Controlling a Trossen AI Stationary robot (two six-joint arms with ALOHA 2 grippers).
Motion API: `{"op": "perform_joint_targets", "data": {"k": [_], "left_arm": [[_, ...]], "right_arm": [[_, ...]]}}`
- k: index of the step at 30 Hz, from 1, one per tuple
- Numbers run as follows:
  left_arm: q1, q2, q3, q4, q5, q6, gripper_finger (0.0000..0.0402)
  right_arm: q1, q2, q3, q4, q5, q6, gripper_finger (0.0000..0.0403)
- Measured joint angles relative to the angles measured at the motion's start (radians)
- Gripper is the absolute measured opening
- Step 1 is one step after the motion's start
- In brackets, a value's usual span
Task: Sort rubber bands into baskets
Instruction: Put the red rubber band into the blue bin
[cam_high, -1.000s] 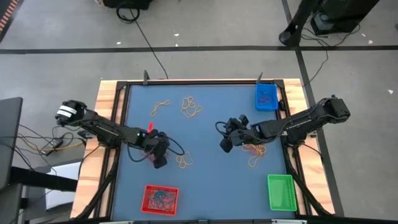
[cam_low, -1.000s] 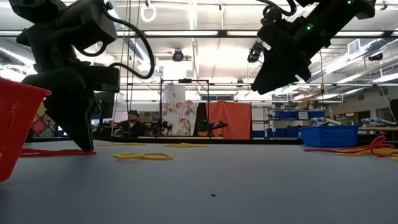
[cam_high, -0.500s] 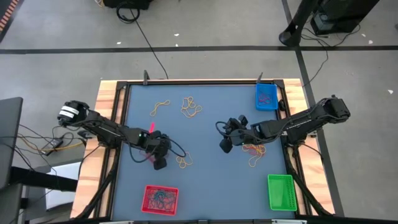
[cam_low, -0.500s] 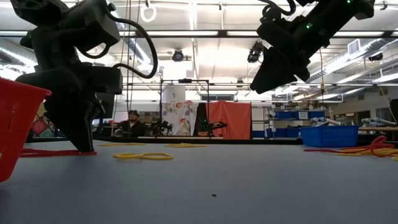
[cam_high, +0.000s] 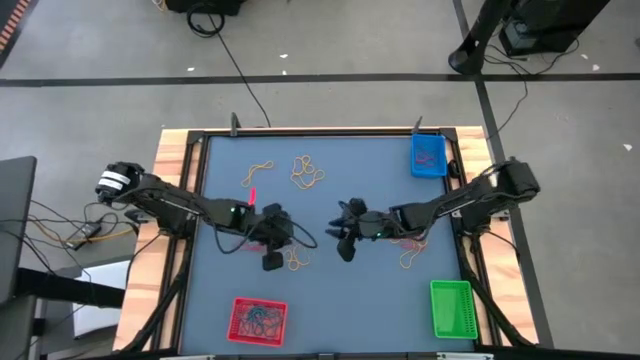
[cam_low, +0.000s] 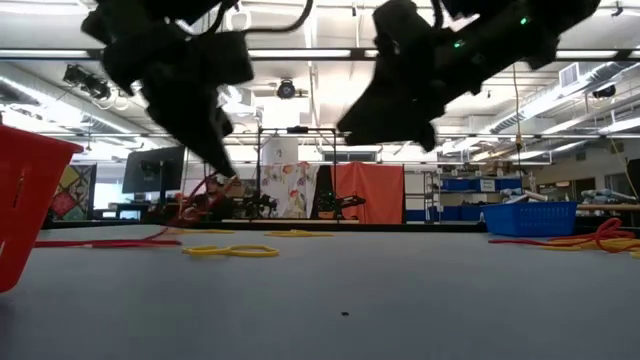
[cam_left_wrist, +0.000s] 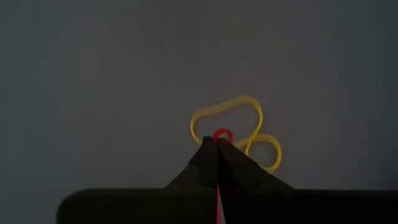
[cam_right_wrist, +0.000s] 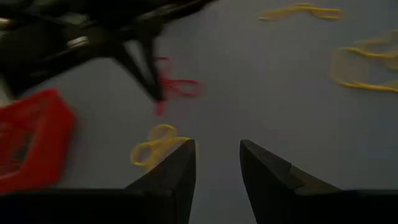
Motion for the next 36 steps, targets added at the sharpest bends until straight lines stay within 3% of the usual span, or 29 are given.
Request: {"op": "perform_joint_targets", "data": {"k": [6, 11, 23, 26, 31, 36], "left_arm": [[0.030, -0.001, 0.084, 0.002, -0.041, 0.076, 0.0001], [0.052, -0.001, 0.126, 0.007, -0.092, 0.124, 0.0001], [0.091, -0.001, 0.138, 0.043, -0.097, 0.165, 0.0002], [0.091, -0.001, 0.138, 0.043, -0.097, 0.165, 0.0002], [0.091, -0.001, 0.138, 0.043, -0.094, 0.165, 0.0004], [0.096, -0.002, 0.139, 0.028, -0.092, 0.157, 0.0023]], "right_arm": [[-0.005, 0.128, 0.000, 0.286, -0.039, -0.078, 0.0140], [-0.010, 0.185, 0.004, 0.418, -0.043, -0.151, 0.0142], [-0.060, 0.191, 0.018, 0.429, -0.040, -0.162, 0.0129], [-0.069, 0.191, 0.018, 0.416, -0.040, -0.158, 0.0101], [-0.071, 0.191, 0.018, 0.376, -0.038, -0.135, 0.0017], [-0.071, 0.189, 0.018, 0.309, 0.030, -0.100, 0.0011]]}}
